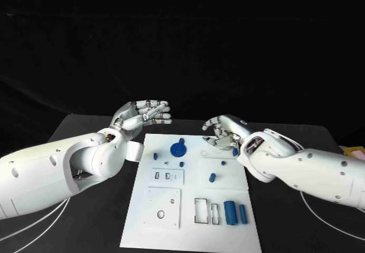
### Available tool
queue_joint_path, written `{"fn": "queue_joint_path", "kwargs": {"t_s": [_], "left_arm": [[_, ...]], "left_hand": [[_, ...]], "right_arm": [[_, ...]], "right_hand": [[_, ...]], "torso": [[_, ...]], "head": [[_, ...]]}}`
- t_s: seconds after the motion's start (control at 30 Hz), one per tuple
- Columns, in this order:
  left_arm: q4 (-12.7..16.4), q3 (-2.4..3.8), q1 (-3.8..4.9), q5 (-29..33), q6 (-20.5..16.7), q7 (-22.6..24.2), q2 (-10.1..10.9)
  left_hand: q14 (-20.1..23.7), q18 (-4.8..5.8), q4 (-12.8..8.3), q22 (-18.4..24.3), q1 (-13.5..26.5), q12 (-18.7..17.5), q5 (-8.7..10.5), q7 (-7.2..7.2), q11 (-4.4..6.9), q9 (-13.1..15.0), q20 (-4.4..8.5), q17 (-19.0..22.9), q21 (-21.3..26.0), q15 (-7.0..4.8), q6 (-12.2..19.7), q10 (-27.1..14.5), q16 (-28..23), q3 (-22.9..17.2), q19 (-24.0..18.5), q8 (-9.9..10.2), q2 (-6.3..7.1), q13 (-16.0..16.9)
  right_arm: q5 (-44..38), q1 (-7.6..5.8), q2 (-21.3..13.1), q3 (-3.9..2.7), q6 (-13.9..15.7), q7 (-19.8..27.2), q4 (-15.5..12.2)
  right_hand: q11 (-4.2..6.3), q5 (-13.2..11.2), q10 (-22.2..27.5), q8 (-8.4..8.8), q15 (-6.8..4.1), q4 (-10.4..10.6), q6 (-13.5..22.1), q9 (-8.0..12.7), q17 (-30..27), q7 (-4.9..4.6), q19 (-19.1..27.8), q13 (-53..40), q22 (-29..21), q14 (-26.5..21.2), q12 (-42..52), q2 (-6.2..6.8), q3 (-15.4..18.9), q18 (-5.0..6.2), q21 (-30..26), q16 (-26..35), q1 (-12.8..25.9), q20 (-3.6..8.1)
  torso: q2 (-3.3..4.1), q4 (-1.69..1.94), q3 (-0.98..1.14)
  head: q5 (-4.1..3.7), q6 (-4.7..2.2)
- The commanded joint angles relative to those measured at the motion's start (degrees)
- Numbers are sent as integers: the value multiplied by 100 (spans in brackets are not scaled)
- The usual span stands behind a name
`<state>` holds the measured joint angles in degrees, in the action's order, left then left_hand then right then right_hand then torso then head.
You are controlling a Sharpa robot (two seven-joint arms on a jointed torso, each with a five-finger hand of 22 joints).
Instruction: Assemble the parts on the task board
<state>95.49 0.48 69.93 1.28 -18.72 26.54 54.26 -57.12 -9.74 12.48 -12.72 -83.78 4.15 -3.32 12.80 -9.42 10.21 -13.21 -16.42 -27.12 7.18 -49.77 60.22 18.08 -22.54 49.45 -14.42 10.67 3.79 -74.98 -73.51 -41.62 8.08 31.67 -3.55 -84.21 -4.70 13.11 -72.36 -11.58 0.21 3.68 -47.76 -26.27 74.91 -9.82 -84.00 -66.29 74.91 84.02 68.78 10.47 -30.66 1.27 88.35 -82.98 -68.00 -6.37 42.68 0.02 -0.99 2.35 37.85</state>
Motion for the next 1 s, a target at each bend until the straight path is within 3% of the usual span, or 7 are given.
{"fn": "queue_joint_path", "kwargs": {"t_s": [0.03, 0.17, 0.27, 0.53, 0.6, 0.83, 1.0], "left_arm": [[-16, 4, 9, 8, 107, 38, -7], [-35, 4, 7, 8, 114, 42, -7], [-54, 3, 5, 8, 122, 46, -18], [-85, 0, -1, 8, 133, 48, -40], [-89, 0, -2, 8, 135, 49, -40], [-99, -1, -4, 8, 136, 49, -35], [-96, -2, -5, 8, 137, 50, -29]], "left_hand": [[26, -55, -29, -9, 49, -27, 28, 11, -44, -7, 12, -5, -18, -1, 27, 7, -21, -6, -43, 27, -13, -2], [27, -55, -32, -10, 50, -28, 29, 9, -44, -7, 11, -9, -21, 0, 26, 8, -24, -8, -47, 28, -12, -1], [27, -55, -32, -10, 50, -28, 29, 9, -44, -7, 11, -9, -21, 0, 26, 8, -24, -8, -47, 28, -12, -1], [27, -55, -32, -10, 50, -28, 29, 9, -44, -7, 11, -9, -21, 0, 26, 8, -24, -8, -47, 28, -12, -1], [27, -55, -32, -10, 50, -28, 29, 9, -44, -7, 11, -9, -21, 0, 26, 8, -24, -8, -47, 28, -12, -1], [27, -55, -32, -10, 50, -28, 29, 9, -44, -7, 11, -9, -21, 0, 26, 8, -24, -8, -47, 28, -12, -1], [27, -55, -32, -10, 50, -28, 29, 9, -44, -7, 11, -9, -21, 0, 26, 8, -24, -8, -47, 28, -12, -1]], "right_arm": [[1085, -28, -334, 0, -306, 777, -17], [1359, -18, -704, 4, -555, 1157, 81], [1441, 15, -909, 9, -671, 1295, 150], [1401, 173, -1029, 26, -918, 1326, 383], [1378, 229, -996, 29, -969, 1321, 447], [1261, 367, -854, 34, -1083, 1261, 631], [1219, 415, -730, 35, -1110, 1214, 776]], "right_hand": [[-2, -266, 36, 45, 18, -35, -39, -6, 206, 3, -440, 30, 1322, 319, -42, -13, 16, -66, 16, -35, -68, -20], [-2, -237, 71, 86, 19, -129, -35, -6, 227, 1, -455, 55, 1342, 322, -74, 25, 8, -73, 30, -47, -175, -21], [-1, -209, 77, 98, 20, -154, -34, -6, 227, 1, -450, 59, 1336, 321, -80, 41, 9, -71, 25, -47, -200, -22], [-14, -171, 142, 161, 27, -208, 22, 4, 195, -12, -419, 121, 1302, 310, -149, 109, 38, -59, -4, -29, -236, -27], [-16, -165, 152, 175, 30, -224, 35, 6, 193, -14, -415, 128, 1298, 308, -158, 118, 40, -58, -8, -27, -251, -28], [-21, -132, 171, 220, 35, -303, 66, 7, 193, -21, -411, 138, 1295, 306, -174, 137, 28, -57, -13, -26, -341, -35], [-23, -103, 169, 241, 37, -323, 86, 9, 194, -22, -405, 131, 1289, 306, -170, 144, 25, -54, -19, -26, -359, -37]], "torso": [[-55, -74, 19], [-88, -145, 45], [-102, -168, 60], [-109, -167, 88], [-106, -161, 78], [-97, -145, 79], [-98, -154, 71]], "head": [[-37, -1], [-30, 17], [-42, 21], [-35, 54], [-34, 61], [-27, 90], [-10, 110]]}}
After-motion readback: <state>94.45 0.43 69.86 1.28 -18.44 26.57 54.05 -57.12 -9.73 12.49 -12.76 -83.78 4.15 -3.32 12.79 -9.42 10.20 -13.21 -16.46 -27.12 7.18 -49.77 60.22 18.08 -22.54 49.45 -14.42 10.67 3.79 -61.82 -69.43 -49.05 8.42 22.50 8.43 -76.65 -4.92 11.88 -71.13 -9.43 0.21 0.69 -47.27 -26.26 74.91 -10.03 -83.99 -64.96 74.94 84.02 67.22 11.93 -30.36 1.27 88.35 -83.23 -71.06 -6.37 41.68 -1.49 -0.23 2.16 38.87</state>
